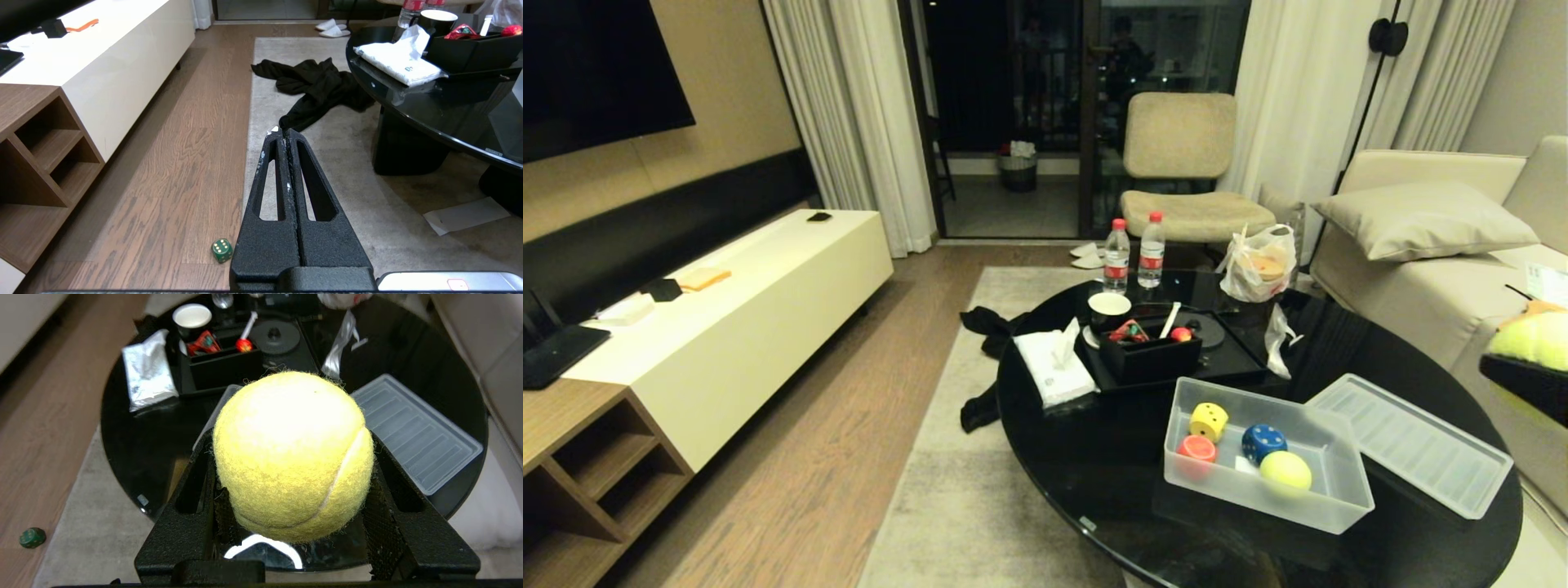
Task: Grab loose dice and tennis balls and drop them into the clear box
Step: Put the ball in the box
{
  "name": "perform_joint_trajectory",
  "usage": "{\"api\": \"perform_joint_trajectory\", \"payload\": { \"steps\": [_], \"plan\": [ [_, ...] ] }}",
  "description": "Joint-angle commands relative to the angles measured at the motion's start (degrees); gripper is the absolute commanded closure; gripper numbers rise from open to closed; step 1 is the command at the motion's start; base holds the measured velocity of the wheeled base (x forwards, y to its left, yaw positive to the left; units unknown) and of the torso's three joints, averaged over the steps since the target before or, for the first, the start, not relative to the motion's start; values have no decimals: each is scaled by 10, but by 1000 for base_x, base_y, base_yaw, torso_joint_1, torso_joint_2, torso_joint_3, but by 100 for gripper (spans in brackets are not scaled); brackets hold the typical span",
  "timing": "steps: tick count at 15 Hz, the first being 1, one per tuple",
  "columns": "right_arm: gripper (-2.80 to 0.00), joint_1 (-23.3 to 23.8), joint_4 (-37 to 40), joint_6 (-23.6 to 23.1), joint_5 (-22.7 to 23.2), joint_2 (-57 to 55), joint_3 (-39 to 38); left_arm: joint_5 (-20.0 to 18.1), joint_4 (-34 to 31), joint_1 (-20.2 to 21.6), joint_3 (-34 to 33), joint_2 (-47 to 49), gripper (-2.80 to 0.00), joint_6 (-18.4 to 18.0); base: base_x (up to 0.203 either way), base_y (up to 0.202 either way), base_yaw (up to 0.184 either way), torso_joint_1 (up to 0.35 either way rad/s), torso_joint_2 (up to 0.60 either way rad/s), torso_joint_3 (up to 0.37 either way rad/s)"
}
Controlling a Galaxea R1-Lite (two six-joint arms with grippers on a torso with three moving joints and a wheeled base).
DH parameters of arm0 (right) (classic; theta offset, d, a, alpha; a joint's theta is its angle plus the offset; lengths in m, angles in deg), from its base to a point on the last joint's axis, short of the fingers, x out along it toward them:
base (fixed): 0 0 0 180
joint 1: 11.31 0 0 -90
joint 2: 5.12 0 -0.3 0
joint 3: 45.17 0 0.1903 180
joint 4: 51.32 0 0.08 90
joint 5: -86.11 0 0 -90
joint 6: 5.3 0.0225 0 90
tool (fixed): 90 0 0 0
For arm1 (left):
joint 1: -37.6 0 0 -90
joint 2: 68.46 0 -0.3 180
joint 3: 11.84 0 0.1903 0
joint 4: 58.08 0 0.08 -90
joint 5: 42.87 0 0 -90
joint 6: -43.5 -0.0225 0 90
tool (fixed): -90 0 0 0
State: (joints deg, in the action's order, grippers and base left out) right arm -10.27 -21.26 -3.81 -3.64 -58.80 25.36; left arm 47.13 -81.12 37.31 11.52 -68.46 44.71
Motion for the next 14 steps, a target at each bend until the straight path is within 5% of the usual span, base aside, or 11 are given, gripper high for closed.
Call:
{"api": "perform_joint_trajectory", "payload": {
  "steps": [1, 6, 14],
  "plan": [
    [0, 17, 1, 16, 2, -165, 66, 0, 0, 0, -1, 0, 0, 0, 0, 0, 0, 0, 0, 0],
    [0, 48, 0, 61, 13, -330, 128, 0, 0, 0, -1, 0, 0, 0, 0, 0, 0, 0, 0, 0],
    [0, 54, 0, 67, 7, -517, 253, 0, 0, 0, -1, 0, 0, 0, 0, 0, 0, 0, 0, 0]
  ]
}}
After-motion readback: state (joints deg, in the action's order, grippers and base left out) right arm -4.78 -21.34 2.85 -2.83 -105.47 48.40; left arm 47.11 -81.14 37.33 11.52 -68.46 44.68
